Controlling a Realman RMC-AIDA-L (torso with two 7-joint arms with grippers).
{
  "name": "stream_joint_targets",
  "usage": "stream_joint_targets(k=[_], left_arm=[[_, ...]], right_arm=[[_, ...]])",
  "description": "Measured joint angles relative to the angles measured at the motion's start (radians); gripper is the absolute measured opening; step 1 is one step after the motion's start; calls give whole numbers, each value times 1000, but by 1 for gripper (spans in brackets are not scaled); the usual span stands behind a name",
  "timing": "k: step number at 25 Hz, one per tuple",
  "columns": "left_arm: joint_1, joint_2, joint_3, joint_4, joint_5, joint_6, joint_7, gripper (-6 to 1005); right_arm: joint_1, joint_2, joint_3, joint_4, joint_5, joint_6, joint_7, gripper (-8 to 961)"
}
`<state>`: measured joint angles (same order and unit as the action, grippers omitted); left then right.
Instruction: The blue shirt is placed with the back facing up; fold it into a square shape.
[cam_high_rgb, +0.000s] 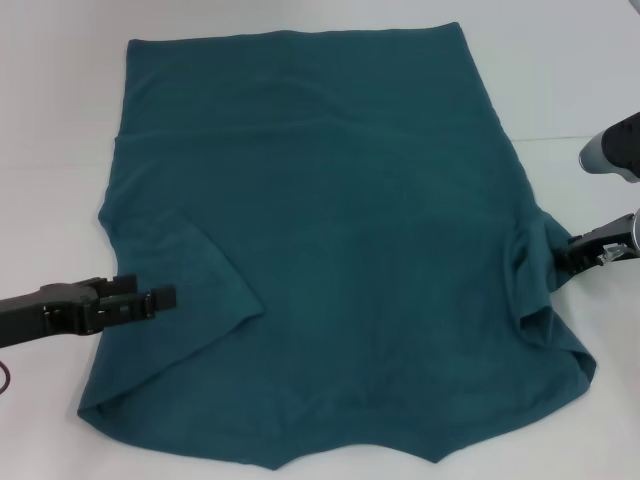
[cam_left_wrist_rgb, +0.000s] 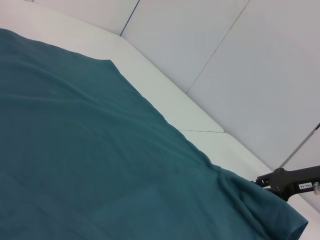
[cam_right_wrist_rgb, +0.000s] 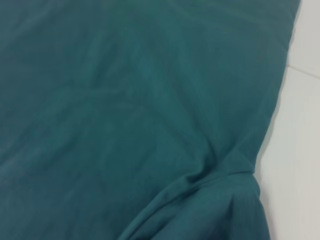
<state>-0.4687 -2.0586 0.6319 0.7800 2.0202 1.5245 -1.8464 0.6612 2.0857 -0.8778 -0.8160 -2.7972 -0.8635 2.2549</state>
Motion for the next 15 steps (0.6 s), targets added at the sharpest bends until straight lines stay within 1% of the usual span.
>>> stream_joint_targets(k=[4, 9, 15], left_arm=[[-1, 0, 0, 1, 0, -1, -1, 933], [2, 3, -1, 3, 0, -1, -2, 933], [-5, 5, -1, 4, 0, -1, 8, 933]], right_arm=[[-9, 0, 30, -33, 32, -27, 1, 353], [-40, -11, 105, -105, 135, -120, 0, 397], [-64, -26, 193, -107, 204, -168, -1, 437]])
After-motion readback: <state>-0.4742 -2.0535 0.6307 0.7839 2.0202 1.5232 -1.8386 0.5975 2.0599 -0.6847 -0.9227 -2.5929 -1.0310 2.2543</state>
